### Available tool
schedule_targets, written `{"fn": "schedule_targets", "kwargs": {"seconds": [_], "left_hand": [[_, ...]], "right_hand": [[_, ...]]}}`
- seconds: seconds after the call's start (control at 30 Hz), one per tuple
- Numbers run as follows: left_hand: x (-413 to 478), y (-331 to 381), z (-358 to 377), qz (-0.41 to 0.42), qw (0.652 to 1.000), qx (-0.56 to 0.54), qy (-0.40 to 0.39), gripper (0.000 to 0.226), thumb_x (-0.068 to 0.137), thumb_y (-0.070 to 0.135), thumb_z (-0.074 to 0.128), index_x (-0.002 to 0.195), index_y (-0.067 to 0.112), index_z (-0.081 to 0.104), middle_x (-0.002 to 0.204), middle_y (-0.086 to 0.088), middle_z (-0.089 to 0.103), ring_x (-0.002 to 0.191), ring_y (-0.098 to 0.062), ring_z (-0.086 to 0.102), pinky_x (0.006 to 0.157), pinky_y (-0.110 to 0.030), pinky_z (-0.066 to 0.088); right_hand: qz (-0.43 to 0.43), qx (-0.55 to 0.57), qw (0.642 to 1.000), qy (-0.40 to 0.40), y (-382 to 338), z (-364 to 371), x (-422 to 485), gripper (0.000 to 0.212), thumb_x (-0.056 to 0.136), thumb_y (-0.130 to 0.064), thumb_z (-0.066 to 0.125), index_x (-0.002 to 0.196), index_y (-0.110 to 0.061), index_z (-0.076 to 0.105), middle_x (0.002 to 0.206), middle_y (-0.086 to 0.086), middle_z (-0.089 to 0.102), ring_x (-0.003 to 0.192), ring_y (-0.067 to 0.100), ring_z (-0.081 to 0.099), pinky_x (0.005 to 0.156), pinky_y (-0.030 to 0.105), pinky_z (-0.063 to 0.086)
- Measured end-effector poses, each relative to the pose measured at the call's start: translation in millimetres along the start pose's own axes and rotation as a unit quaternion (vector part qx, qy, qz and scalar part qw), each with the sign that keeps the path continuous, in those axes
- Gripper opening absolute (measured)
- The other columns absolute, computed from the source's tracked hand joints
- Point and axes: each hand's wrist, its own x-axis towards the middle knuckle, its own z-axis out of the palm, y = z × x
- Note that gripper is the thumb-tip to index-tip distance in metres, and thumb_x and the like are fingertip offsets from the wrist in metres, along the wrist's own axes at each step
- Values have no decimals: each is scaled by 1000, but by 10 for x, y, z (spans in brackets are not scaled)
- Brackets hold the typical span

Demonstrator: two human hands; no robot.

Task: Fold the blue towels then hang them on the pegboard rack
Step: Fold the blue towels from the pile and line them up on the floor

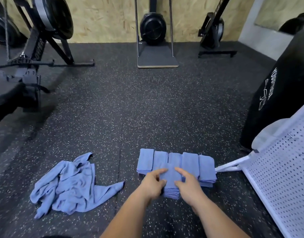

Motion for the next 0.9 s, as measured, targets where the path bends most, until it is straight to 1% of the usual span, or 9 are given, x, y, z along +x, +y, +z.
{"fn": "schedule_targets", "kwargs": {"seconds": [0.07, 0.17, 0.23, 0.37, 0.53, 0.63, 0.7, 0.83, 0.9], "left_hand": [[115, -113, 71, -8, 1000, -5, -8, 48, 94, 19, 64, 139, 36, 65, 107, -7, 66, 80, -20, 57, 75, -42, 57], [282, -180, 119, -12, 1000, -26, -4, 50, 102, 5, 60, 143, 33, 61, 118, -3, 72, 84, -17, 61, 78, -34, 55], [437, -202, 120, -8, 1000, -21, 9, 53, 102, 6, 60, 146, 35, 60, 129, -1, 67, 85, -16, 62, 78, -33, 56], [738, -119, 99, -8, 1000, -22, 19, 54, 103, 9, 57, 145, 44, 59, 145, 1, 55, 81, -20, 56, 76, -35, 55], [1148, -52, 89, -4, 1000, 7, 21, 57, 105, 5, 50, 147, 42, 56, 147, 5, 52, 70, -19, 52, 59, -23, 47], [1371, -64, 116, -6, 1000, -5, 20, 56, 105, 2, 49, 143, 43, 57, 138, 3, 57, 78, -19, 56, 66, -25, 51], [1500, -92, 151, -8, 1000, -7, 20, 57, 105, 4, 48, 141, 47, 56, 134, 6, 58, 78, -20, 57, 70, -30, 52], [1745, -197, 234, -1, 999, 31, 16, 58, 105, 4, 47, 145, 45, 55, 141, 5, 54, 60, -12, 52, 58, -24, 47], [1826, -253, 286, 8, 997, 70, 16, 58, 105, 4, 48, 148, 42, 52, 131, 1, 59, 66, -14, 55, 60, -29, 52]], "right_hand": [[10, -29, 999, -12, 107, 20, 129, 57, 102, -9, 56, 152, -36, 52, 160, 1, 44, 141, 19, 47, 109, 30, 40], [14, -48, 999, -16, 239, 33, 316, 61, 101, -11, 56, 153, -42, 48, 160, -2, 43, 140, 20, 50, 111, 31, 41], [9, -52, 999, -11, 300, 34, 453, 61, 102, -16, 57, 154, -47, 45, 159, -2, 43, 137, 19, 52, 107, 30, 44], [-17, -66, 998, 7, 347, 27, 751, 58, 105, -20, 57, 156, -44, 42, 157, -3, 43, 138, 13, 47, 104, 24, 35], [-22, -100, 994, 34, 342, 27, 1097, 56, 105, -27, 58, 157, -41, 44, 145, -3, 47, 101, 9, 56, 89, 26, 40], [-20, -132, 990, 47, 361, 45, 1303, 55, 105, -27, 56, 158, -36, 44, 149, -1, 45, 109, 14, 57, 97, 29, 42], [-13, -151, 987, 59, 392, 66, 1429, 55, 105, -27, 56, 158, -34, 45, 150, 1, 44, 105, 17, 59, 99, 31, 44], [10, -186, 979, 77, 547, 128, 1632, 56, 103, -27, 57, 157, -34, 46, 147, 1, 40, 113, 24, 61, 102, 39, 50], [19, -221, 971, 85, 634, 154, 1683, 57, 101, -30, 58, 156, -37, 46, 142, 0, 39, 120, 25, 57, 102, 43, 51]]}}
